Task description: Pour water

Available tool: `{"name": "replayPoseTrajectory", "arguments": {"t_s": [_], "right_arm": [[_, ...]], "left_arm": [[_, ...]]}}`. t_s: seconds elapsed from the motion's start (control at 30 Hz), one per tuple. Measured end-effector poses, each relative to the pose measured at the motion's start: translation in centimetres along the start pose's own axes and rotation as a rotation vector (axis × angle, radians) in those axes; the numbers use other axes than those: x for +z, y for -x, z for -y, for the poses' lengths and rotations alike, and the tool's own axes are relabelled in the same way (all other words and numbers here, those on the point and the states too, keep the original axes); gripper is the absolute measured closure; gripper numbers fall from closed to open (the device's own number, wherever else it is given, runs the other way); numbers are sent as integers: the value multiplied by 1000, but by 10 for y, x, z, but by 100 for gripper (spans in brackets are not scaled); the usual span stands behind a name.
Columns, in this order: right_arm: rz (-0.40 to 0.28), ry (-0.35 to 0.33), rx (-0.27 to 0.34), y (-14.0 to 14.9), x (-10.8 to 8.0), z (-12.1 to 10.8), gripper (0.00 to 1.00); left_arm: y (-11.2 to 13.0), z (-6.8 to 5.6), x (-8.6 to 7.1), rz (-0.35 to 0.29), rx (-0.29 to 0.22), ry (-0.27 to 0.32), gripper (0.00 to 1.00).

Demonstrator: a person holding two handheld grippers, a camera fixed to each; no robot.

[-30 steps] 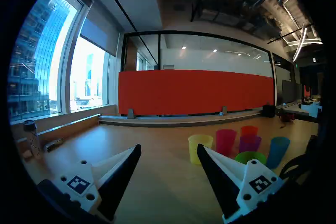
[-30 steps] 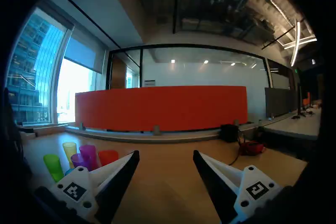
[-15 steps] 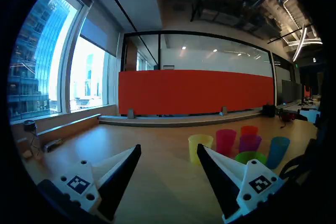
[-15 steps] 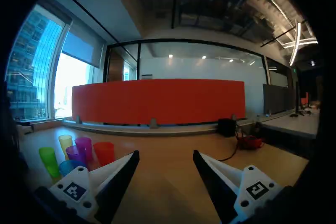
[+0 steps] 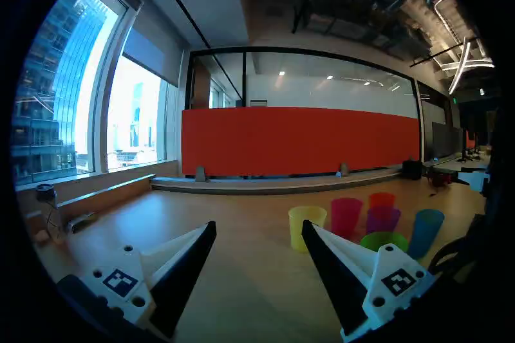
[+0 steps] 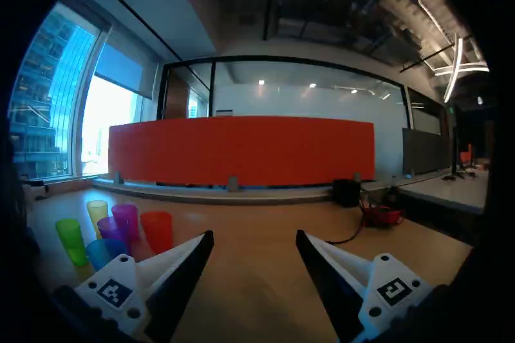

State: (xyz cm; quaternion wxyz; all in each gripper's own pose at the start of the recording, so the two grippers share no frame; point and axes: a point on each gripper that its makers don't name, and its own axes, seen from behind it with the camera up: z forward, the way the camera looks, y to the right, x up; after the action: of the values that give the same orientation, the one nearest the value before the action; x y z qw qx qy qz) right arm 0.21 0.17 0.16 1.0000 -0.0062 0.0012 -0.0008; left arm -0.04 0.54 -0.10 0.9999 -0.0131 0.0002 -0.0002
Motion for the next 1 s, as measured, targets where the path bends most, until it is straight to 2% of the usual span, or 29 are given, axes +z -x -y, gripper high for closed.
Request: {"name": "replayPoseTrajectory", "arguments": {"t_s": [1.0], "right_arm": [[3,-4,1,2,-2,0,1]], "left_arm": [[0,1,0,0,0,0,1]]}}
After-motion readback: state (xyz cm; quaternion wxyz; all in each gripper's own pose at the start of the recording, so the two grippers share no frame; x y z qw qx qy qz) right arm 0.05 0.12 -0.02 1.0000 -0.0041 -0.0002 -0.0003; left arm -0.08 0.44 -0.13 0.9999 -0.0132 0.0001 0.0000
